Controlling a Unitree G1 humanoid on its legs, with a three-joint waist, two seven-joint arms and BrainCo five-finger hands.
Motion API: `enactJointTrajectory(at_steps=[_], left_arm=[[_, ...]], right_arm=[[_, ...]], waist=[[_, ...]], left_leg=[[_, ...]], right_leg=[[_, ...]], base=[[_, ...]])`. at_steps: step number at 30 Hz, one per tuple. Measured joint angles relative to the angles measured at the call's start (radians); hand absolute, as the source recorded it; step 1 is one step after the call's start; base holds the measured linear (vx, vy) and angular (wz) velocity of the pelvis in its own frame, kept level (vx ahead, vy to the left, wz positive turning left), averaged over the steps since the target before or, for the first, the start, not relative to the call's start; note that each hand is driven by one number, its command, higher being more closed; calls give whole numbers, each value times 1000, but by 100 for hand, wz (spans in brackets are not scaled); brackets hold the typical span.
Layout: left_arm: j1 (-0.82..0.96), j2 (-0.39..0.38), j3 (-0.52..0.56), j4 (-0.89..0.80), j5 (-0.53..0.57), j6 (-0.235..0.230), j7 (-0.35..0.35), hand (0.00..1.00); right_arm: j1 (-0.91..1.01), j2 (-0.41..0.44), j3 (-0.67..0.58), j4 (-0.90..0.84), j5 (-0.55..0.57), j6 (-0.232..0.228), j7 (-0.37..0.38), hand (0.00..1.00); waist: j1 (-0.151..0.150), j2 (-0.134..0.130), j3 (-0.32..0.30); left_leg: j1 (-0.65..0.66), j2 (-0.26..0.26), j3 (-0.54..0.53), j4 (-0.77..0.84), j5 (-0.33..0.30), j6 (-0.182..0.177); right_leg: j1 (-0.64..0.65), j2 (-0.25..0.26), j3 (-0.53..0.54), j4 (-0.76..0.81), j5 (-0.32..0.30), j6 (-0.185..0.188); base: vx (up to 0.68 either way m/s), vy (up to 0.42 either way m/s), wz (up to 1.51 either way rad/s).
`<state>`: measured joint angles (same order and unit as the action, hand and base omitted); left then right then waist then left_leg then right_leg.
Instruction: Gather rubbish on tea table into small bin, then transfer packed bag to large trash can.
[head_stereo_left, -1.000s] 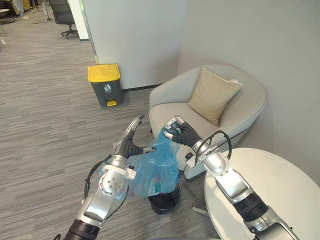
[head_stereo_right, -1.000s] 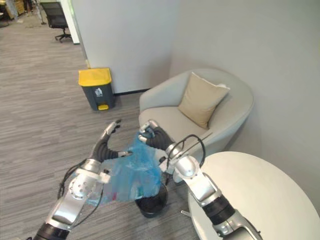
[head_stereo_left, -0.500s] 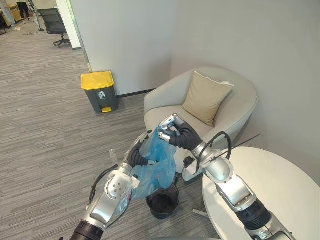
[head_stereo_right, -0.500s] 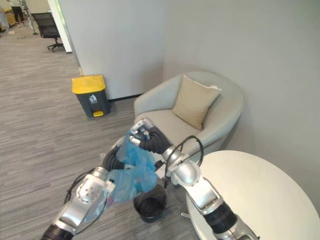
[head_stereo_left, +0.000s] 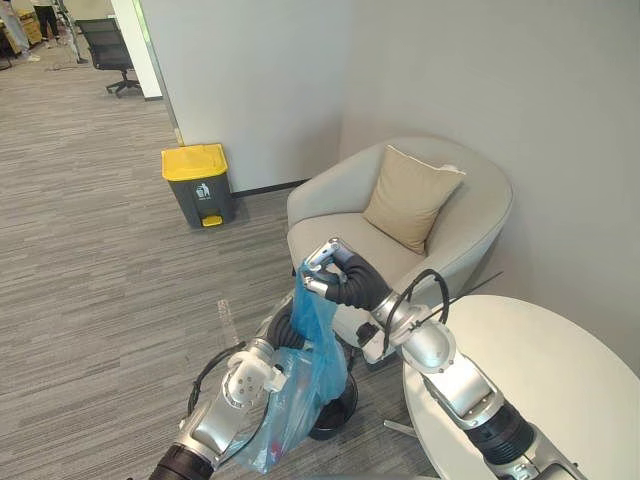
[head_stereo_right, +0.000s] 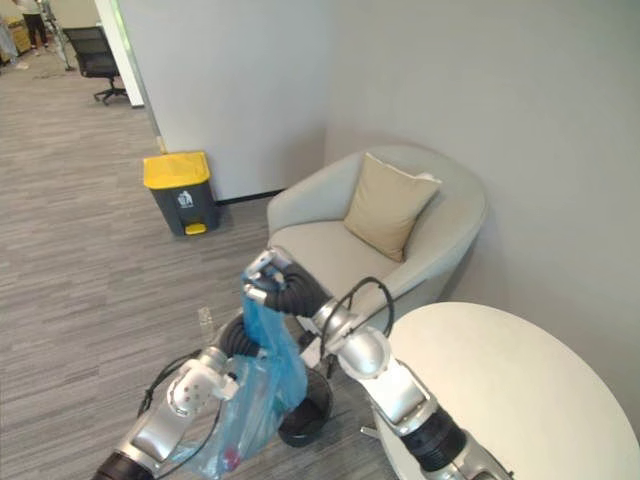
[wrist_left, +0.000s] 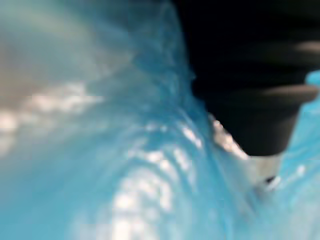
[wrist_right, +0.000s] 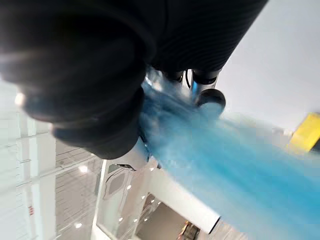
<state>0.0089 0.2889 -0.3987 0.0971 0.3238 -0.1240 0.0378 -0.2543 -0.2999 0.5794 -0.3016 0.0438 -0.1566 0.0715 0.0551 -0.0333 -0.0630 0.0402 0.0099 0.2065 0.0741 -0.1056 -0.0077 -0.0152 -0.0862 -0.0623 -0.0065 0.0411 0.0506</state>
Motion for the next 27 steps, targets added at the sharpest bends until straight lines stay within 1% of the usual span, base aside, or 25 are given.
enactJointTrajectory(at_steps=[1, 6, 7, 9, 12, 16, 21, 24, 27], left_arm=[[0, -8, -25, 0, -2, -1, 2, 0], [-5, -51, -54, 6, -4, -1, 18, 0], [-6, -69, -52, 13, -4, 0, 32, 100], [-6, -78, -51, 18, -4, 3, 56, 100], [-6, -87, -44, 18, -1, 8, 97, 100], [-6, -116, -12, 20, 8, 23, 137, 100], [-5, -122, 21, 31, 7, 29, 140, 100], [4, -127, 43, 42, 4, 47, 139, 100], [21, -127, 60, 45, -12, 51, 138, 100]], right_arm=[[-1, 13, 18, 0, 1, 0, 0, 100], [-2, 31, 58, 1, 6, 1, 6, 100], [-2, 35, 63, 1, 7, 1, 6, 100], [-2, 41, 72, 1, 8, 2, 6, 100], [-2, 57, 94, 3, 39, 9, 10, 100], [-15, 65, 101, 3, 44, 9, 23, 100], [-14, 65, 103, 16, 43, 9, 27, 100], [-12, 66, 102, 47, 37, 6, 27, 100], [3, 66, 93, 60, 30, 0, 27, 100]], waist=[[0, -3, -2], [1, -6, -5], [1, -7, -5], [1, -7, -6], [1, -8, -6], [1, -9, -7], [1, -9, -7], [0, -9, -6], [0, -9, -6]], left_leg=[[0, 0, 0, 0, 0, 0], [0, -2, 0, -1, 0, 0], [0, -2, 0, -1, 0, 0], [-1, -2, 0, -2, 0, 0], [-2, -3, -1, -2, 0, 0], [-3, -5, -1, -2, 0, 1], [-4, -6, -2, -3, 0, 1], [-4, -7, -3, -6, 1, 2], [-5, -10, -8, -10, 2, 3]], right_leg=[[-1, 0, 2, 0, 0, 0], [-3, 1, 8, 0, 1, 1], [-3, 1, 10, 0, 1, 1], [-4, 1, 11, 1, 1, 1], [-6, 2, 14, 1, 1, 1], [-9, 1, 17, 2, 1, 2], [-11, 1, 18, 2, 1, 2], [-12, 1, 19, 1, 1, 2], [-15, 0, 18, 1, 0, 4]], base=[[0, 0, 0], [-2, 1, -1], [0, 0, 0], [0, 0, 0], [0, 0, 0], [0, 0, 0], [0, 0, 0], [0, 0, 0], [-1, 1, 1]])
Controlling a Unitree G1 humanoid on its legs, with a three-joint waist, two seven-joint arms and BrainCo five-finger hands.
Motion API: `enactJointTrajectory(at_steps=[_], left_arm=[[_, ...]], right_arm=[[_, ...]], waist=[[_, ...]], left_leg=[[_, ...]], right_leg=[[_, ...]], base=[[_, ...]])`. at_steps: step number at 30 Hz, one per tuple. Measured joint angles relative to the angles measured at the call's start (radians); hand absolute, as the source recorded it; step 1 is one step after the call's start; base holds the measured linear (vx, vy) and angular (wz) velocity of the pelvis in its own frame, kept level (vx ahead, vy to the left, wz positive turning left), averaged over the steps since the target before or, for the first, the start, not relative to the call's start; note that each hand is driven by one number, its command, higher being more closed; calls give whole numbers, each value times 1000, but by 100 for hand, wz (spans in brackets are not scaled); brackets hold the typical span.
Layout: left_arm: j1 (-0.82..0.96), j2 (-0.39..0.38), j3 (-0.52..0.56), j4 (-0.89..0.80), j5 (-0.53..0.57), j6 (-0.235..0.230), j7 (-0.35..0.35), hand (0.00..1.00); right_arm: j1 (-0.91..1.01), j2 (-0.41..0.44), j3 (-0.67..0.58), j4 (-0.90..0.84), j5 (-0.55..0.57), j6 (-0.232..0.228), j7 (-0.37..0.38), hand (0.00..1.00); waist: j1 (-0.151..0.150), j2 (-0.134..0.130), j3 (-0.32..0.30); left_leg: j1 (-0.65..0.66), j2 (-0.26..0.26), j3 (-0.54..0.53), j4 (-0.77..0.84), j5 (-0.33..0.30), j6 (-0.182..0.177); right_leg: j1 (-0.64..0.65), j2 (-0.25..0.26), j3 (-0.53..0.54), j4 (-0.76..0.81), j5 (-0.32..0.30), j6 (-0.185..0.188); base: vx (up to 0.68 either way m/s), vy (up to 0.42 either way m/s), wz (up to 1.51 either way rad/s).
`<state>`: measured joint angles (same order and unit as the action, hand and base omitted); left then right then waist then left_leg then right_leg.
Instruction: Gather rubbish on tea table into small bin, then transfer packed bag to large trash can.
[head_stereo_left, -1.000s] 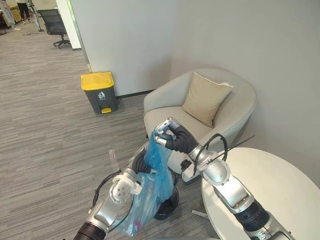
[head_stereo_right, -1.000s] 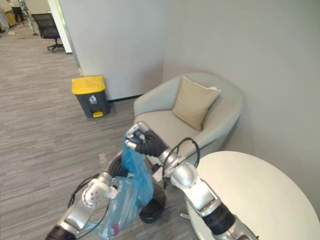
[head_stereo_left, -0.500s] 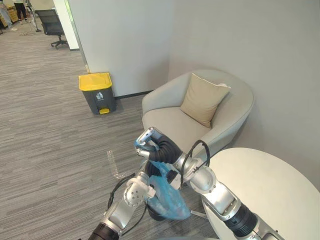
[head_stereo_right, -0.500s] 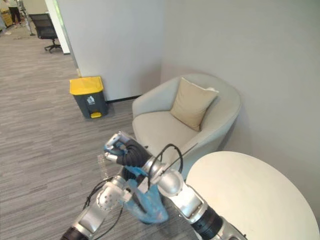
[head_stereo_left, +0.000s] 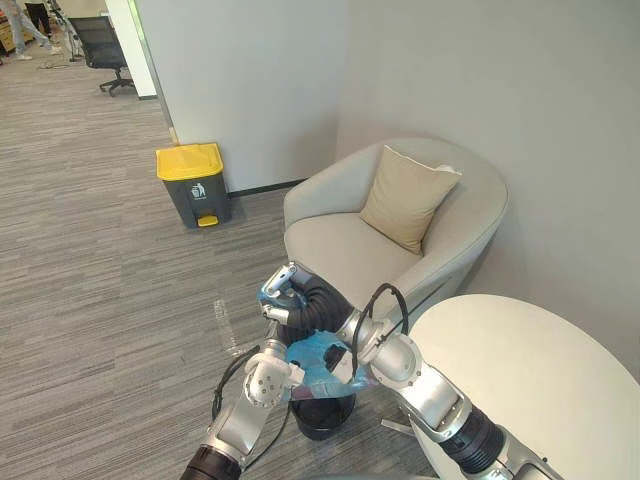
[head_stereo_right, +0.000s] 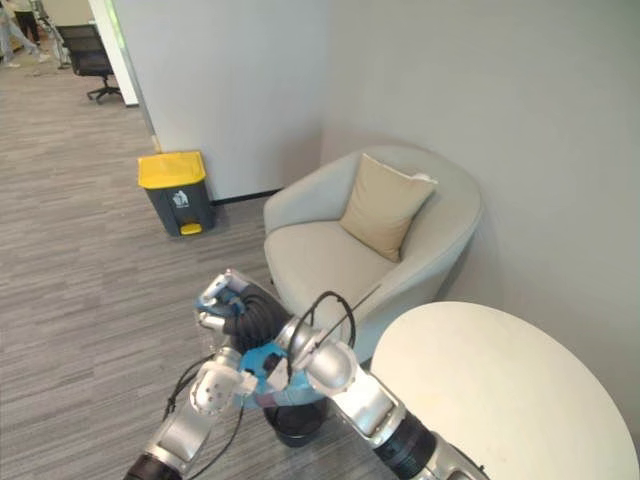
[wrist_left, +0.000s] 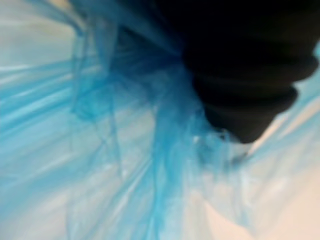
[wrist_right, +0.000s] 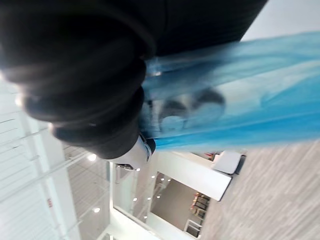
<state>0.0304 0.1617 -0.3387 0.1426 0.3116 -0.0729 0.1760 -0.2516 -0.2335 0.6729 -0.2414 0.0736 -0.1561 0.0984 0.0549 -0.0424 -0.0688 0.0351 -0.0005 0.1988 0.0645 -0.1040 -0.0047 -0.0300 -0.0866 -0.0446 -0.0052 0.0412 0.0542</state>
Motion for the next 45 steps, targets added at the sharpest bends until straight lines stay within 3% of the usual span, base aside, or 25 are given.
enactJointTrajectory(at_steps=[10, 11, 16, 26, 32, 37, 45], left_arm=[[26, -17, 92, 0, -64, 3, -4, 100], [26, -17, 95, 0, -72, 3, -4, 100], [33, -18, 131, 0, -102, 4, -5, 100], [85, -12, 167, 13, -172, 16, -8, 100], [107, -6, 188, 51, -219, 28, -8, 100], [150, -24, 228, 79, -234, 37, -6, 100], [208, -112, 395, 179, -258, 39, -8, 100]], right_arm=[[50, 16, -92, 73, -127, -14, -18, 100], [53, 16, -96, 74, -143, -14, -22, 0], [60, -13, -135, 107, -205, -15, -36, 0], [69, -129, -159, 133, -504, -45, -95, 0], [64, -172, -162, 180, -550, -46, -118, 0], [223, -7, -305, 176, -405, -44, -118, 0], [421, 156, -516, 306, -158, -2, -97, 0]], waist=[[0, -12, 34], [0, -13, 37], [0, -15, 51], [-5, -17, 52], [-7, -16, 54], [-14, -9, 62], [-19, -7, 93]], left_leg=[[-2, -18, -19, -12, 5, 8], [-2, -18, -19, -12, 5, 8], [-6, -26, -34, -12, 7, 11], [-14, -28, -64, -10, 7, 12], [-15, -28, -68, -10, 7, 12], [-14, -28, -71, -8, 7, 12], [7, -26, -65, -9, 3, 17]], right_leg=[[-2, -10, -3, 0, -4, 5], [-2, -10, -3, 0, -4, 5], [-2, -17, -8, 0, -6, 9], [10, -25, -26, -22, -1, 17], [16, -24, -30, -35, 4, 17], [20, -24, -32, -37, 4, 17], [32, -27, -33, -21, -2, 17]], base=[[0, 7, 3], [0, 0, 0], [3, 8, 3], [-3, 1, 7], [-5, -2, 1], [0, 0, 0], [-39, -2, -1]])
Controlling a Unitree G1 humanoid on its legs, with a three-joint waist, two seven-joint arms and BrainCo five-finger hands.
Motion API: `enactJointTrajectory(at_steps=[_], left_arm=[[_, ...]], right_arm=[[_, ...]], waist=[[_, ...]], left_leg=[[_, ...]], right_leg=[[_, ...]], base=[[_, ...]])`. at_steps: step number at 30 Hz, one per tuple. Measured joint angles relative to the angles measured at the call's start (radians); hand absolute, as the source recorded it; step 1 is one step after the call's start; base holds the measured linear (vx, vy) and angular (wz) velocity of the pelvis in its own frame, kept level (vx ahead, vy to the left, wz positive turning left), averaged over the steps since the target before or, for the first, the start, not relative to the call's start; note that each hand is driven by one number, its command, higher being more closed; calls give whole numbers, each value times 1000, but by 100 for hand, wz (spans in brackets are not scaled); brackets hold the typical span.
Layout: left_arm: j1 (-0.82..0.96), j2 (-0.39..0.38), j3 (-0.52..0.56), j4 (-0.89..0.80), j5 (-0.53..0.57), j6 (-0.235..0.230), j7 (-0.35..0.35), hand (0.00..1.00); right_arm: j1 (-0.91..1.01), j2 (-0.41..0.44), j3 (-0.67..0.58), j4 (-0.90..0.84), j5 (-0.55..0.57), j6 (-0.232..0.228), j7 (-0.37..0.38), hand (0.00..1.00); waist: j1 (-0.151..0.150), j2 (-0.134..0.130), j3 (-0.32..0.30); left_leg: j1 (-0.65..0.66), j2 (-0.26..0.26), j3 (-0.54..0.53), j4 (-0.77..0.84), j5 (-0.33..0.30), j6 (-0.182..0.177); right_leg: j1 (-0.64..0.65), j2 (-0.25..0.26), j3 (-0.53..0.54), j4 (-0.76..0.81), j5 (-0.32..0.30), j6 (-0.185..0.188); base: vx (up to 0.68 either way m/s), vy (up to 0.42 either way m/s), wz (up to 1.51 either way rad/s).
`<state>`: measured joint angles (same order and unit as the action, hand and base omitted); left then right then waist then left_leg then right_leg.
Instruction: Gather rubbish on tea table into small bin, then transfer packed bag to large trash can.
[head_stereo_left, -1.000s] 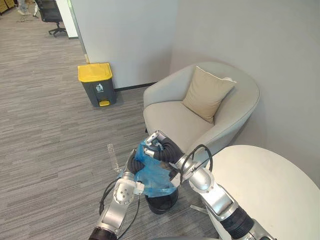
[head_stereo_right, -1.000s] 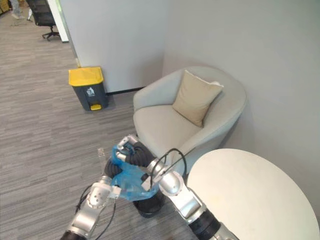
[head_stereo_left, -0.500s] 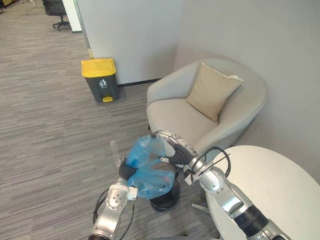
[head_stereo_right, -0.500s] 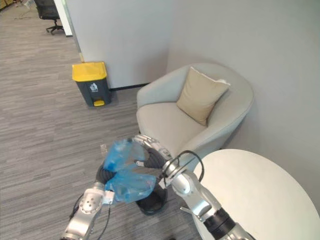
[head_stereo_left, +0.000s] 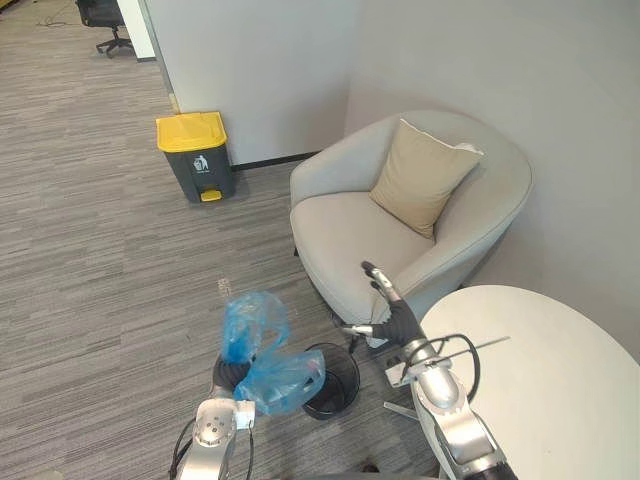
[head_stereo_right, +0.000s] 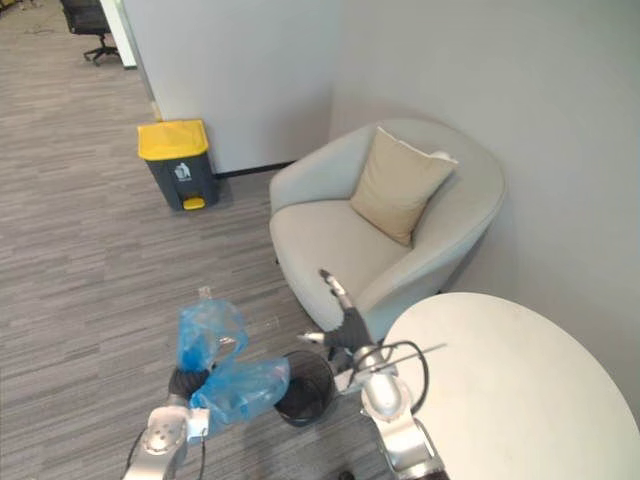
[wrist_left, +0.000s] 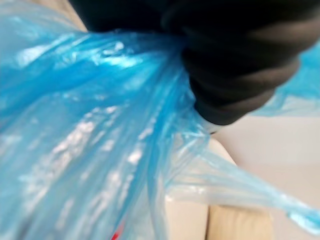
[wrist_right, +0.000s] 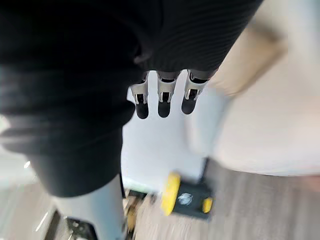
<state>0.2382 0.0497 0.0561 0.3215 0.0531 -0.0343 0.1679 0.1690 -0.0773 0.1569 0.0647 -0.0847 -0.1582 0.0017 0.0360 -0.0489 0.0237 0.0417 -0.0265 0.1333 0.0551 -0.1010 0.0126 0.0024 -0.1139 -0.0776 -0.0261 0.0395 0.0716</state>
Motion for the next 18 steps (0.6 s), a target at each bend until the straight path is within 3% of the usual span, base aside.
enactJointTrajectory(at_steps=[2, 7, 18], left_arm=[[10, -15, 25, 35, -11, 2, -16, 100], [9, -38, 72, 140, -18, 6, -28, 100], [8, -67, 124, 355, -37, 33, -38, 100]], right_arm=[[23, 23, -20, 81, 56, 29, 16, 0], [33, 39, -62, 240, 64, 62, 21, 0], [27, 47, -152, 492, 62, 100, -2, 0]], waist=[[0, 2, 1], [0, 8, 2], [2, 18, -9]], left_leg=[[3, 3, 14, 0, 0, -1], [13, 7, 20, -2, 0, -2], [34, 12, 23, -34, 8, -12]], right_leg=[[0, -1, -5, 2, -1, 1], [10, -3, -9, 1, -1, 1], [33, 4, -19, -15, -2, 2]], base=[[-32, -3, -6], [-10, -2, -1], [-8, -4, 2]])
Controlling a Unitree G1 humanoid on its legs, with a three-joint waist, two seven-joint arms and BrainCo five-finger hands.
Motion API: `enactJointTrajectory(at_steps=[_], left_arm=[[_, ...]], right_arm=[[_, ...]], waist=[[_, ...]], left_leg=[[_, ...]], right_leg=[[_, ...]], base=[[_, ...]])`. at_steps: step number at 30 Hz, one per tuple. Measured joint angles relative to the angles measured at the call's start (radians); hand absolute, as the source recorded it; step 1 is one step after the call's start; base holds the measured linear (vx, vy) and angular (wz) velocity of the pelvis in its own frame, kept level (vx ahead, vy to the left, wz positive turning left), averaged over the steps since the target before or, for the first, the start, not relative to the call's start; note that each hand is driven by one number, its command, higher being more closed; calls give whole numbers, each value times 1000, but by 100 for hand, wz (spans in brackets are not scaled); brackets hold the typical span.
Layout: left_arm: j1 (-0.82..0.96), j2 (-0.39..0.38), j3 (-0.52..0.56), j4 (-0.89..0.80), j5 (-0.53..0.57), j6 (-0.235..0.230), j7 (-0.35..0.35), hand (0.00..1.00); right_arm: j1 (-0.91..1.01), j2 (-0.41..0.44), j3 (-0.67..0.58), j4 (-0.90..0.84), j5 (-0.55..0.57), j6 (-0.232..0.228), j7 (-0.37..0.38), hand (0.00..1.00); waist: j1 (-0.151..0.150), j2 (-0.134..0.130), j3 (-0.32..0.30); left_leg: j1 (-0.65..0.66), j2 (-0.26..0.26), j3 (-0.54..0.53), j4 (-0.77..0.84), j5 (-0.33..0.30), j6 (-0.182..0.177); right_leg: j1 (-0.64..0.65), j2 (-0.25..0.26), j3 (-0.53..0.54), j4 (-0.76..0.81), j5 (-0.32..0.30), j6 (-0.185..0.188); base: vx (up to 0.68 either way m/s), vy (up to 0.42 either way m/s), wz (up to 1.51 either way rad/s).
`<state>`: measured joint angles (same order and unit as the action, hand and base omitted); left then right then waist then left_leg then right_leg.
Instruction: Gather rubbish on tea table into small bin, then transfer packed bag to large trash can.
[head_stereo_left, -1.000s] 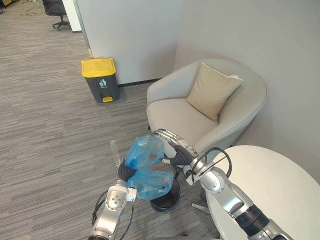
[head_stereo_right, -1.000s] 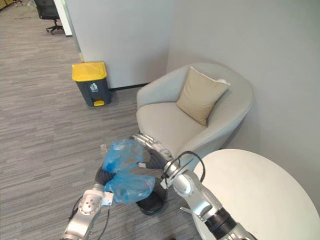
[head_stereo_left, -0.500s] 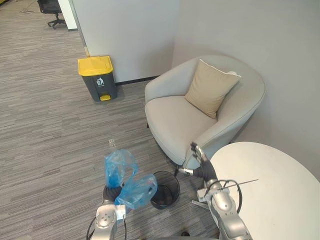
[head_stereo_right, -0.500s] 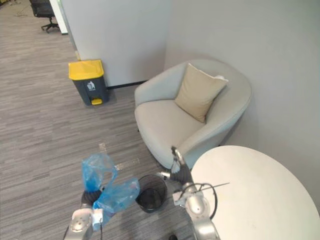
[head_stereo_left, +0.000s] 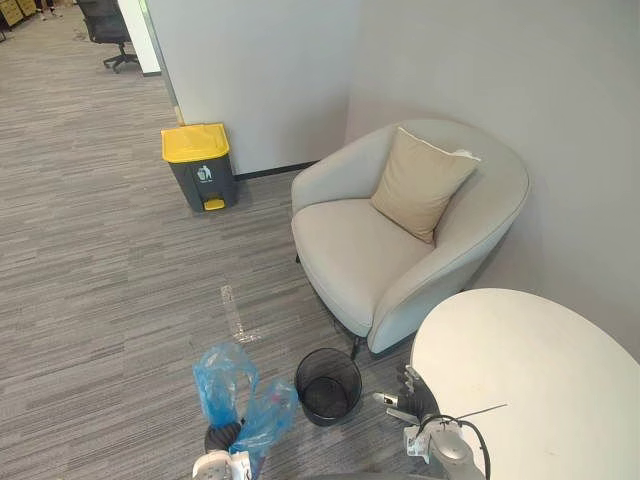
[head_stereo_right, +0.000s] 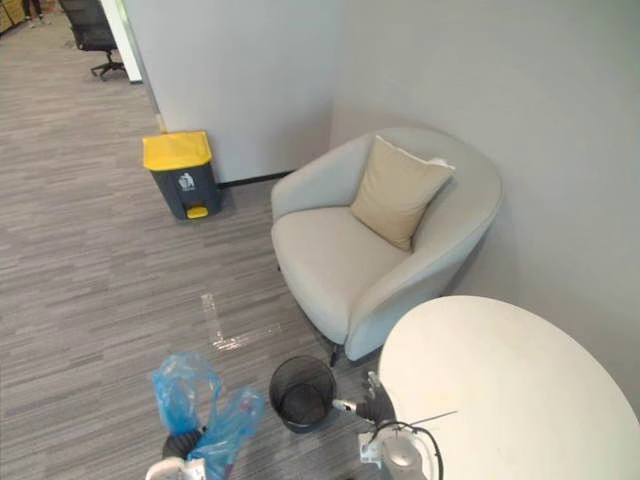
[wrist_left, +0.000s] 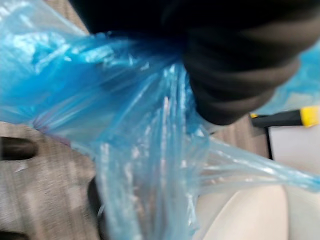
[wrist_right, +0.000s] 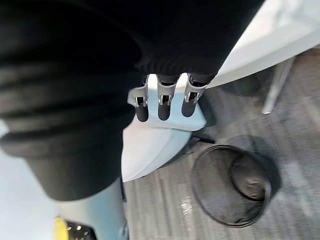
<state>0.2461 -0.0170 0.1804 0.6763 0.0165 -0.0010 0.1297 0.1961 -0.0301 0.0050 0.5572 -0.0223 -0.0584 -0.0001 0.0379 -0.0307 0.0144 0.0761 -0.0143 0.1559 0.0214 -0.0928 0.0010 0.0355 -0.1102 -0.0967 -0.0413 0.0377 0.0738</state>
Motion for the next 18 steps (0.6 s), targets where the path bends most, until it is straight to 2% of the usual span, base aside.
enactJointTrajectory(at_steps=[5, 11, 15, 16, 17, 18], left_arm=[[-6, -1, 5, 57, 0, 5, 0, 100], [-33, -7, 30, 109, 0, 6, -1, 100], [-65, 1, 40, 109, -1, 6, 2, 100], [-68, -1, 46, 100, -3, 5, 3, 100], [-73, -8, 64, 97, -4, 5, 3, 100], [-76, -9, 69, 94, -5, 6, 4, 100]], right_arm=[[-4, 17, -24, 74, 0, 9, -15, 0], [-52, 25, -21, 107, -7, 14, -21, 0], [-102, 30, -9, 106, -19, 14, -41, 0], [-110, 30, -6, 105, -20, 16, -48, 0], [-119, 31, 0, 104, -21, 21, -51, 0], [-117, 37, 6, 103, -24, 21, -56, 0]], waist=[[1, 3, -2], [12, 3, 15], [18, -5, 57], [21, -3, 62], [25, -1, 77], [26, 3, 80]], left_leg=[[14, 8, 6, -10, 4, -5], [29, 19, 88, 2, -4, -12], [-63, 42, 154, 138, -49, 1], [-100, 59, 175, 159, -51, 8], [-104, 70, 189, 170, -52, 10], [-109, 77, 187, 181, -53, 9]], right_leg=[[0, 9, 7, -3, 1, -1], [-27, 26, 90, 11, 19, -5], [-125, 32, 137, 101, 20, -4], [-160, 31, 128, 148, 2, -5], [-205, 21, 79, 301, -64, -33], [-231, 6, 48, 468, -138, -32]], base=[[15, -27, -6], [-60, -9, -40], [-154, -21, -40], [-211, -30, -26], [-183, -32, -16], [-102, -48, -6]])
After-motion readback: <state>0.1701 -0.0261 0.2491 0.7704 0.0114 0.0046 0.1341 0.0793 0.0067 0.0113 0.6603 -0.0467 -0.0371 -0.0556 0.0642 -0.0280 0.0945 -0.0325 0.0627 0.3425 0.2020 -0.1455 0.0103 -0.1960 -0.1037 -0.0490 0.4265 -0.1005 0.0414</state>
